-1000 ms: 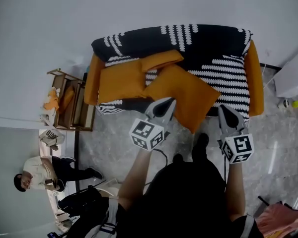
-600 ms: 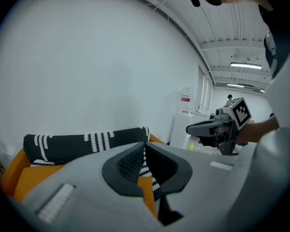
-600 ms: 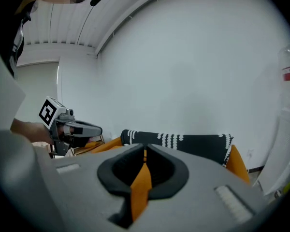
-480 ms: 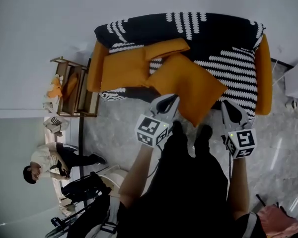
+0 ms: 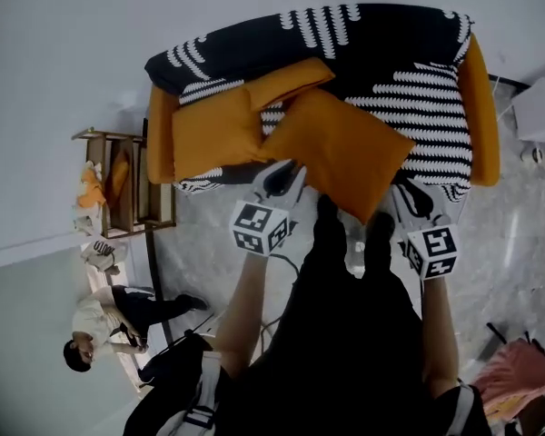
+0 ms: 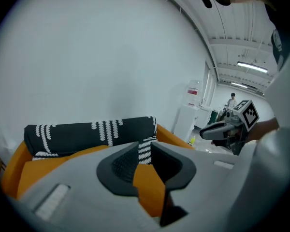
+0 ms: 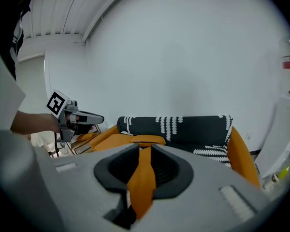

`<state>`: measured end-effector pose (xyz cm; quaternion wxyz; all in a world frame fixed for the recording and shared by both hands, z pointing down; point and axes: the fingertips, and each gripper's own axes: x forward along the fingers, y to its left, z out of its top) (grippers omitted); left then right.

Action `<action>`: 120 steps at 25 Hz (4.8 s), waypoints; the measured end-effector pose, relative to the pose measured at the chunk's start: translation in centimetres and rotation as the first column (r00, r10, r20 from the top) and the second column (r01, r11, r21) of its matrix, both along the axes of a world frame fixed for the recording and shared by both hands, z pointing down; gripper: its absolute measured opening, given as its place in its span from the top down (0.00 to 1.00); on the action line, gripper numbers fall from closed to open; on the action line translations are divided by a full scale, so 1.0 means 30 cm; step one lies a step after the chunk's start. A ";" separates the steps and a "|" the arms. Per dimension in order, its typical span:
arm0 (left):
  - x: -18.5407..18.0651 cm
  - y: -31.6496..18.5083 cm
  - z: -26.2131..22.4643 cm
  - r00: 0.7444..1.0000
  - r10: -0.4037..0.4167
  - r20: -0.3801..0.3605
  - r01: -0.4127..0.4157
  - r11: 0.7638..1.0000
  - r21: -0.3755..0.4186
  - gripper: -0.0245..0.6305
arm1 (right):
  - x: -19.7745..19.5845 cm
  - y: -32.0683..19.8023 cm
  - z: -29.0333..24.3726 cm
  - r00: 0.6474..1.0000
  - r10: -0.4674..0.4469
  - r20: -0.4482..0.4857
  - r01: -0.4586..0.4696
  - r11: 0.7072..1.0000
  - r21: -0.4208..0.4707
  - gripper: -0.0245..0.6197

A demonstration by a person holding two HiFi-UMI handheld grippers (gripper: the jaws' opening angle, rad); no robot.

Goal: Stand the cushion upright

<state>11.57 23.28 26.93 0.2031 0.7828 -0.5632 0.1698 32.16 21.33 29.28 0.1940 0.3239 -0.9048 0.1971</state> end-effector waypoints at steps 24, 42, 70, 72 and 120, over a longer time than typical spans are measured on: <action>-0.503 -0.138 0.654 0.928 0.358 0.099 -0.312 0.896 -0.317 0.67 | -0.110 0.132 0.662 0.925 0.151 -0.349 -0.257 0.925 -0.281 0.61; -0.714 -0.040 1.308 0.799 0.565 0.209 -0.330 0.700 -0.633 0.58 | -0.131 0.333 1.223 0.888 -0.037 -0.459 -0.209 0.856 -0.473 0.56; -0.840 -0.034 1.642 0.674 0.650 0.352 -0.207 0.623 -0.754 0.66 | -0.086 0.496 1.650 0.832 -0.079 -0.549 -0.353 0.689 -0.633 0.53; -0.843 -0.033 1.642 0.671 0.652 0.352 -0.208 0.622 -0.755 0.67 | -0.088 0.496 1.648 0.834 -0.067 -0.548 -0.365 0.678 -0.638 0.54; -0.615 -0.363 0.980 0.872 0.365 0.326 -0.131 0.815 -0.564 0.89 | 0.190 -0.151 0.850 0.802 0.106 -0.588 -0.354 0.877 -0.325 0.95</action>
